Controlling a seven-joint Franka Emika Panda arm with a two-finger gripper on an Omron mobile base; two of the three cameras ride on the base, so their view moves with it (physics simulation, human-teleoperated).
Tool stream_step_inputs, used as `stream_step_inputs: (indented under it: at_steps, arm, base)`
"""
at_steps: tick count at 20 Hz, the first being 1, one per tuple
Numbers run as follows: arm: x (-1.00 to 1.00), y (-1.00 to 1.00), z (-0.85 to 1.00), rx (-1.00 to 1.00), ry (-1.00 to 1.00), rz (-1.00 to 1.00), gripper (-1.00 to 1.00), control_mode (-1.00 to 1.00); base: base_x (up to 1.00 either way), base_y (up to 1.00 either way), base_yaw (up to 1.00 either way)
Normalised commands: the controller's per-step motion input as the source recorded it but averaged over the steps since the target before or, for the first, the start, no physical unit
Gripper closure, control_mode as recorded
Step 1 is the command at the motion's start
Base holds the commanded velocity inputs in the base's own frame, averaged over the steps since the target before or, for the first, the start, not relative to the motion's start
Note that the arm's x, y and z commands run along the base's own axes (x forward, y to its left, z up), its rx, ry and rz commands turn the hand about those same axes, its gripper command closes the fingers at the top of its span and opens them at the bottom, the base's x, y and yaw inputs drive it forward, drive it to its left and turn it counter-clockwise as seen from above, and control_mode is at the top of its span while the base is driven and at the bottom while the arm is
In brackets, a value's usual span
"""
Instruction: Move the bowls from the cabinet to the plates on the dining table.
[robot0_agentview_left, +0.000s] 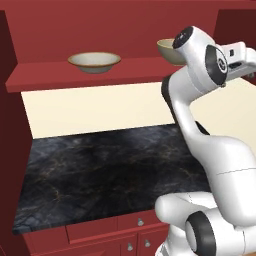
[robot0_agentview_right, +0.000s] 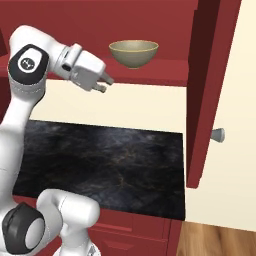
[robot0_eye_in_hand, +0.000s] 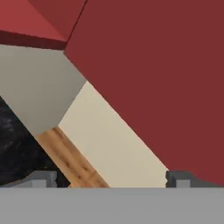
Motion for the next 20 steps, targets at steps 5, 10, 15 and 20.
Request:
stream_step_inputs:
  at_steps: [5, 10, 15, 20]
  arm:
    - [-0.02, 0.47, 0.05, 0.19, -0.23, 0.12, -1.0, -1.0]
    - [0.0, 0.04, 0.16, 0.2, -0.27, 0.05, -1.0, -1.0]
    - [-0.02, -0.07, 0.02, 0.21, -0.21, -0.09, -1.0, -1.0]
    - [0.0, -0.01, 0.01, 0.26, -0.14, -0.24, -1.0, -1.0]
  base:
    - [0.0, 0.0, 0.0]
    - [0.0, 0.0, 0.0]
    - [0.0, 0.0, 0.0]
    - [0.0, 0.0, 0.0]
